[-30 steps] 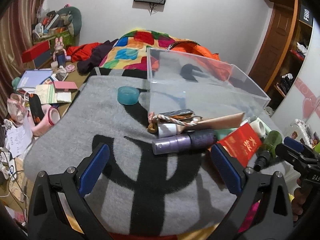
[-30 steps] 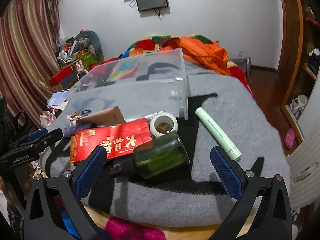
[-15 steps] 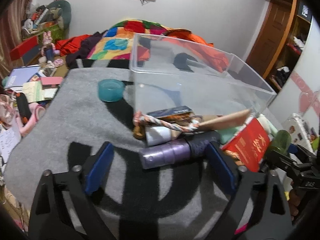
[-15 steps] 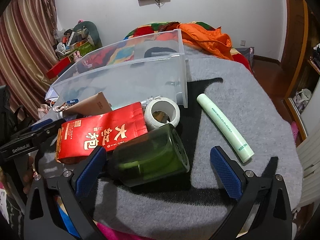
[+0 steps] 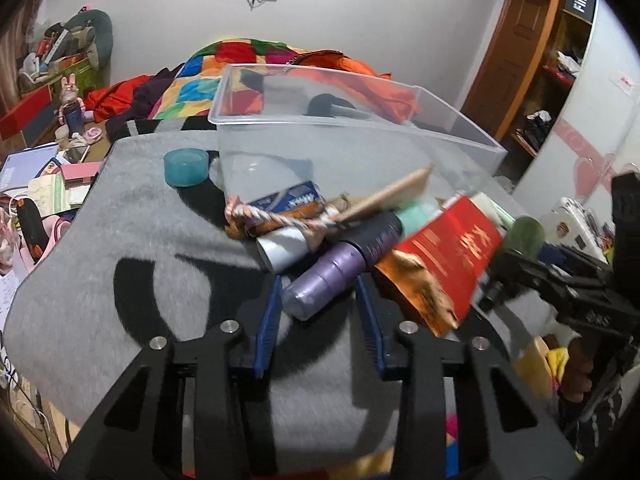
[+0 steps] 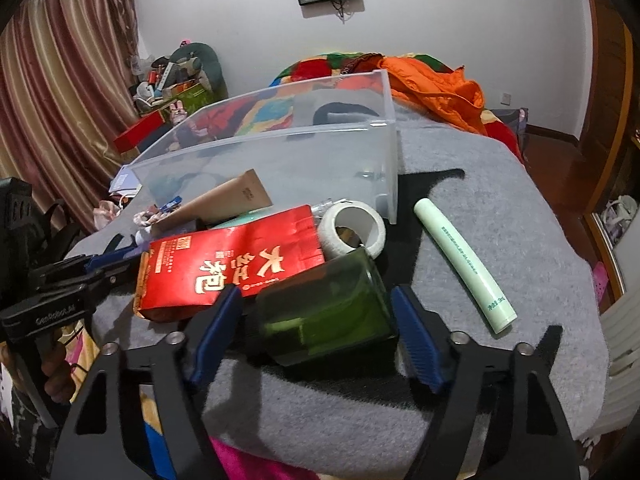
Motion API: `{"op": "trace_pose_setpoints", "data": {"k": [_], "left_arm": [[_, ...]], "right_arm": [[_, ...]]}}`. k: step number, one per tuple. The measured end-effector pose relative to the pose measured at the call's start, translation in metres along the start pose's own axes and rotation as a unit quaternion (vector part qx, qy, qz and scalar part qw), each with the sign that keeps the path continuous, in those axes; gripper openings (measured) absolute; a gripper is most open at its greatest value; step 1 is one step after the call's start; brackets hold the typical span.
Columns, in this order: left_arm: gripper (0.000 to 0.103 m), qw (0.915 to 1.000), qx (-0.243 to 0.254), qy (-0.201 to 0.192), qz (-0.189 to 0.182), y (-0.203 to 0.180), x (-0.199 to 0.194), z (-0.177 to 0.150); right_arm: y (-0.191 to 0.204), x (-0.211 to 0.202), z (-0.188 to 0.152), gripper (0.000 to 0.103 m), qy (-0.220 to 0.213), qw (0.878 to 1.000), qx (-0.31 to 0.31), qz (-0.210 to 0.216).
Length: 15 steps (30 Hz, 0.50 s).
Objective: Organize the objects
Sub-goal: 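Grasp the purple spray can with left gripper while right grasps the green bottle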
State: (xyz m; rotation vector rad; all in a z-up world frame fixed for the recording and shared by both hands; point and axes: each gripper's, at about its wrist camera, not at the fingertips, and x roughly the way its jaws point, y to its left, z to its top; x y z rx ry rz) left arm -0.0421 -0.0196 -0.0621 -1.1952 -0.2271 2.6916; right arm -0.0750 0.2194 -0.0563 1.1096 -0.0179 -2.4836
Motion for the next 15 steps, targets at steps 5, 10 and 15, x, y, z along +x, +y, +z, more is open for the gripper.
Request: {"op": "trace_pose_setpoints", "data": {"k": [5,10,15], "left_arm": [[0.031,0.9998,0.014,0.002,-0.016,-0.007,-0.015,-0.011],[0.031,0.9998,0.019,-0.002,-0.008,-0.001,-0.022,0.001],[0.031,0.9984,0.053,0.015,-0.011,-0.007,-0.008,0.012]], "right_arm": [[-0.002,-0.004,-0.001,0.066,-0.005,1.000,0.003,0.003],[-0.010,-0.007,-0.001,0.062,-0.003,1.000,0.021,0.018],[-0.010,-0.009,-0.004,0.061,-0.004,0.999,0.029,0.021]]}}
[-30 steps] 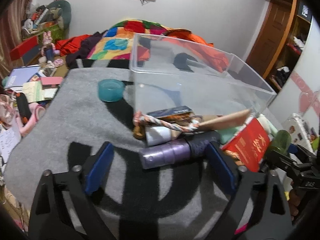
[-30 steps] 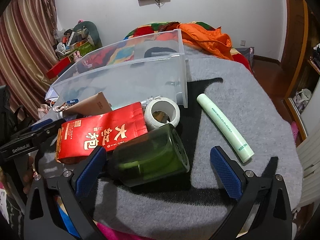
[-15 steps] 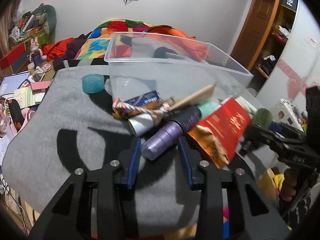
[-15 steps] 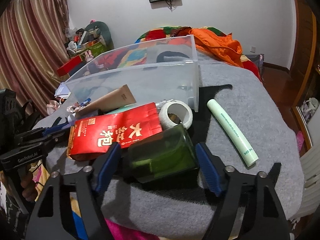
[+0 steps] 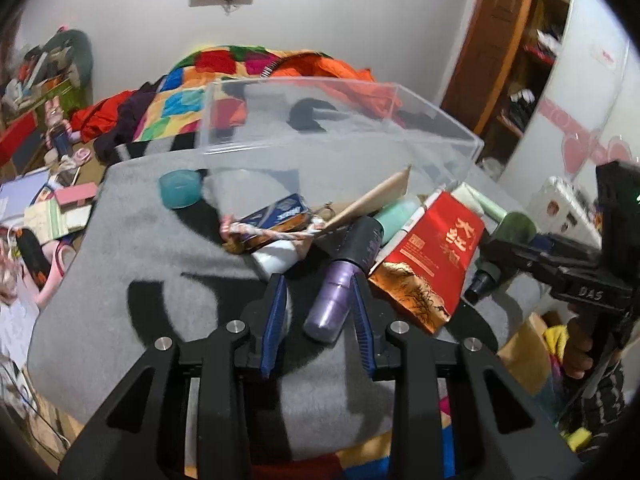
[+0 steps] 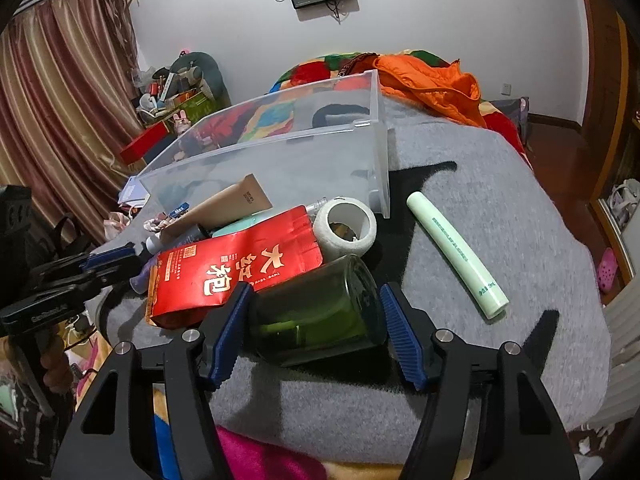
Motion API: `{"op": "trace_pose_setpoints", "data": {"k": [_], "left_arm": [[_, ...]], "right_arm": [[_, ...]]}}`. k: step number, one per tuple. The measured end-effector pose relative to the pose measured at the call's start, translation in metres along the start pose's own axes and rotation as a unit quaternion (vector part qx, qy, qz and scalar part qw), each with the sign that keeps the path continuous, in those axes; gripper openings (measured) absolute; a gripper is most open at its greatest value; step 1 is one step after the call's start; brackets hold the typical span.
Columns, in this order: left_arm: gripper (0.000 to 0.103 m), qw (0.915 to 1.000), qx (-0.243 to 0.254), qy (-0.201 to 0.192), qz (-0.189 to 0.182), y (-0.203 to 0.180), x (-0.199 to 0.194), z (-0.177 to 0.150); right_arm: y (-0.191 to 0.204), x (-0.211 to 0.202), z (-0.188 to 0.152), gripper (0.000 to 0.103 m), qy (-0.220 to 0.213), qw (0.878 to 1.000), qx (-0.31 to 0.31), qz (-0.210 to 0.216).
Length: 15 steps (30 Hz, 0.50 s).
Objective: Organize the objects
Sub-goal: 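Grasp the purple spray can with left gripper while right grasps the green bottle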
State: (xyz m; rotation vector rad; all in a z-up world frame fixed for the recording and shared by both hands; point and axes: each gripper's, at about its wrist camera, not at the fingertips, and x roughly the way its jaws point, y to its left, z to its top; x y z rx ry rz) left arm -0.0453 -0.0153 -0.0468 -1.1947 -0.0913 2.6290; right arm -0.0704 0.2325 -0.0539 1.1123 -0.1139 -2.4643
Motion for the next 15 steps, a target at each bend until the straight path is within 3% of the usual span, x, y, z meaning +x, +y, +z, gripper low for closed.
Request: {"op": "trace_pose_setpoints", "data": {"k": [6,15], "left_arm": [[0.031,0.9990,0.034,0.027,0.009,-0.016,0.025,0.001],[0.023,0.9989,0.042,0.012,0.020,-0.026,0.016,-0.013]], "right_arm": [[0.001,-0.003,-0.001,0.061,-0.002,1.000,-0.003,-0.002],[-0.001,-0.013,0.001,0.061,-0.019,1.000,-0.004,-0.006]]}}
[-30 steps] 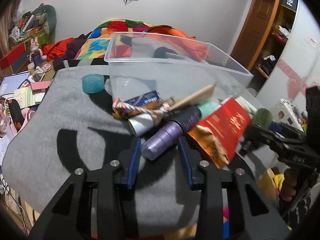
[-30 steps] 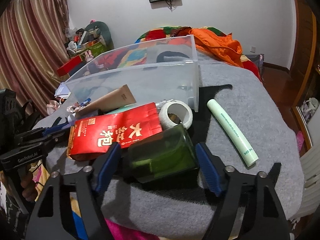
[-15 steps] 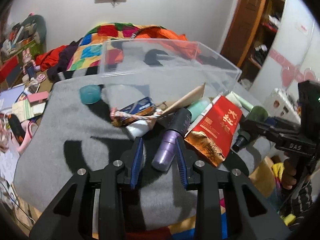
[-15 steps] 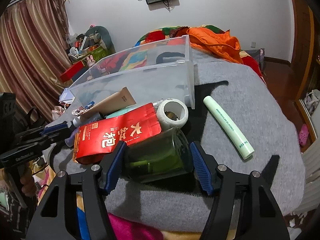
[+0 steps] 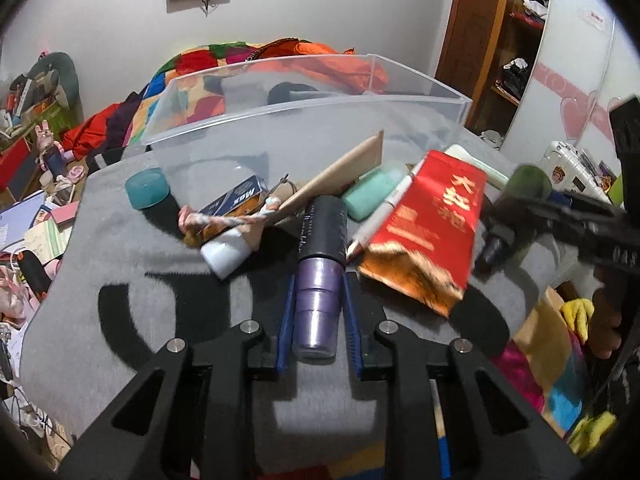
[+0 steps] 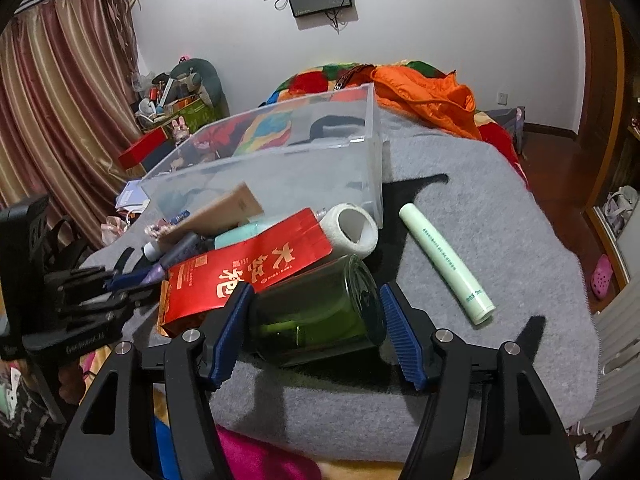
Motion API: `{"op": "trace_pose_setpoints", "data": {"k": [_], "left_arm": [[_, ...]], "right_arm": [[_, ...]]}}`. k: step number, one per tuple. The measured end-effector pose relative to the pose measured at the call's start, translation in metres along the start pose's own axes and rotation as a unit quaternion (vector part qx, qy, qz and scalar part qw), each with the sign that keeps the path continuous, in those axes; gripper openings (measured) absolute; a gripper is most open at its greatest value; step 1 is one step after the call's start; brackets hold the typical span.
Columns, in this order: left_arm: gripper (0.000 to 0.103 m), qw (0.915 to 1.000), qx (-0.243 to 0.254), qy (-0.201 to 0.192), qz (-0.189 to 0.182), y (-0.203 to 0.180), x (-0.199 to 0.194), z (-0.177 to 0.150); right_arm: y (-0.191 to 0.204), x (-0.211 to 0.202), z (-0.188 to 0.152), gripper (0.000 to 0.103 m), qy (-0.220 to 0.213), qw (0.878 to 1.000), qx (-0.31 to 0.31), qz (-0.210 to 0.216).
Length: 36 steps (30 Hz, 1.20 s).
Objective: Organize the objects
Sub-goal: 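Grasp the purple spray can with left gripper while right grasps the green bottle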
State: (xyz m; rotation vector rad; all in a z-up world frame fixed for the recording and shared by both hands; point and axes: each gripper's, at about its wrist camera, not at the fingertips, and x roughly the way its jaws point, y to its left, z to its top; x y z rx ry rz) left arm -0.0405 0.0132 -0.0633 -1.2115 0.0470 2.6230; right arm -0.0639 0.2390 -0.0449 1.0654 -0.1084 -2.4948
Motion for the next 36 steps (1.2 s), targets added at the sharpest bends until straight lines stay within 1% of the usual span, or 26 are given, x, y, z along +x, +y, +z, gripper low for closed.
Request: {"op": "trace_pose_setpoints", "data": {"k": [5,9,10,13,17,19,23,27,36], "left_arm": [[0.022,1.0000,-0.006,0.005,-0.003,0.002,-0.014,-0.013],[0.023,0.9998,-0.015,0.011,-0.012,0.007,-0.017,-0.007],[0.023,0.9997,-0.017,0.011,-0.013,0.008,-0.016,-0.004],[0.028,0.9998,-0.013,0.005,-0.014,0.008,-0.012,0.005],[0.028,0.9999,-0.004,0.015,-0.006,0.002,0.004,0.012],[0.025,0.9998,-0.003,0.019,0.000,0.001,0.009,0.012],[0.025,0.9999,0.002,0.004,0.009,-0.002,0.001,0.007],[0.025,0.9999,-0.006,-0.011,0.011,0.002,-0.014,0.008],[0.025,0.9978,-0.024,-0.058,0.019,0.017,-0.049,0.037]], "right_arm": [[-0.001,-0.005,0.001,0.061,-0.005,1.000,-0.001,-0.002],[-0.001,-0.011,0.004,0.061,-0.014,1.000,0.001,0.001],[-0.001,-0.013,0.004,0.061,-0.016,1.000,0.001,0.002],[0.001,-0.020,0.007,0.061,-0.025,1.000,-0.004,0.000],[0.001,-0.028,0.010,0.061,-0.037,0.999,-0.001,0.003],[0.001,-0.030,0.012,0.061,-0.042,0.999,0.001,0.003],[0.001,-0.032,0.015,0.061,-0.047,0.999,0.001,-0.002],[0.001,-0.032,0.021,0.061,-0.049,0.999,0.006,-0.001],[0.008,-0.034,0.046,0.061,-0.069,0.998,-0.004,-0.005]]}}
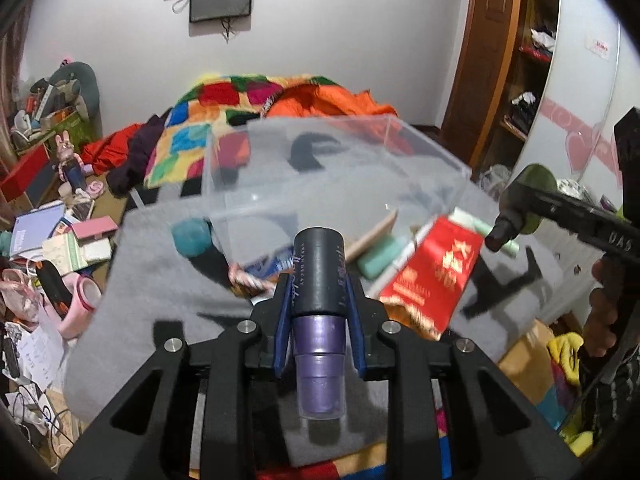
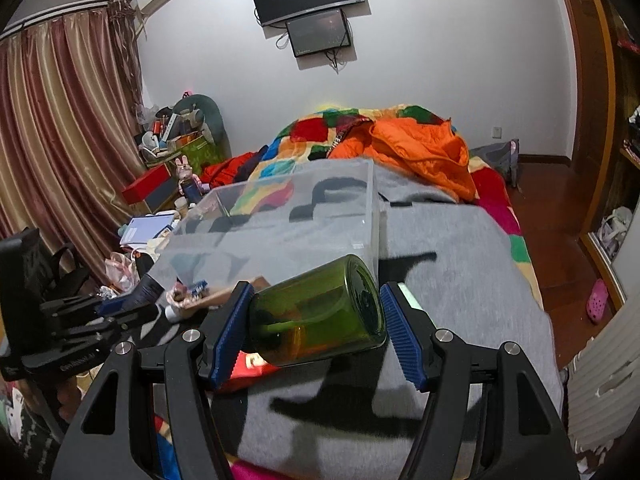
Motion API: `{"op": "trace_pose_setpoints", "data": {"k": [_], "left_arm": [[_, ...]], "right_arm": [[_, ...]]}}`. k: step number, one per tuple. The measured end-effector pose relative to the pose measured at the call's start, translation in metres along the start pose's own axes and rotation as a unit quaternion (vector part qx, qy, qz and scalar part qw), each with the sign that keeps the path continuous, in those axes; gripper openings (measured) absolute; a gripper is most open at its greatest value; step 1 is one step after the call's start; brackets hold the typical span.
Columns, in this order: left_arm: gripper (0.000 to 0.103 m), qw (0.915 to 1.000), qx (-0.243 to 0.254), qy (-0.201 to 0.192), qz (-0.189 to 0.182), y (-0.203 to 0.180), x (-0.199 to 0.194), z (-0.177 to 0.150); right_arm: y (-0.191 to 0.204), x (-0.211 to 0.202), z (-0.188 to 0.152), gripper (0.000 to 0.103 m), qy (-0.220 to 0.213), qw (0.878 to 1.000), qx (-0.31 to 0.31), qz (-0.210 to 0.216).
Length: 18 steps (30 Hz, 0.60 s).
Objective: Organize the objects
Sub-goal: 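Grasp the purple spray can with left gripper while right grasps the green bottle, then carry the spray can and green bottle with both grippers over the clear box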
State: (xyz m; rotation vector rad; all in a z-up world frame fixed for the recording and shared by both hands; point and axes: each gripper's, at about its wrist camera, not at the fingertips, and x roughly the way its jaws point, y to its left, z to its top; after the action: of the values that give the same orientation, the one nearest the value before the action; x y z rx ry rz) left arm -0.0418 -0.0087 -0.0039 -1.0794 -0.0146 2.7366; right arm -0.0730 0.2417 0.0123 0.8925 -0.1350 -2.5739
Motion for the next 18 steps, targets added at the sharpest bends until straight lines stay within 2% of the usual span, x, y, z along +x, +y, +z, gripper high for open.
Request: {"op": "trace_pose_setpoints", "data": {"k": [9,18], "left_arm": [[0.025,0.9993,0.006,-0.034,0.012,0.001,-0.010,0.039],[0.025,0.9995,0.000,-0.030,0.009,0.006,0.010,0.070]], "right_arm": [[0.006,0.013,0.031,0.061,-0.017,1.000,-0.010,-0.005],[0.013,0.039,0.061,0.061,-0.021,1.000,-0.011,-0.010]]}}
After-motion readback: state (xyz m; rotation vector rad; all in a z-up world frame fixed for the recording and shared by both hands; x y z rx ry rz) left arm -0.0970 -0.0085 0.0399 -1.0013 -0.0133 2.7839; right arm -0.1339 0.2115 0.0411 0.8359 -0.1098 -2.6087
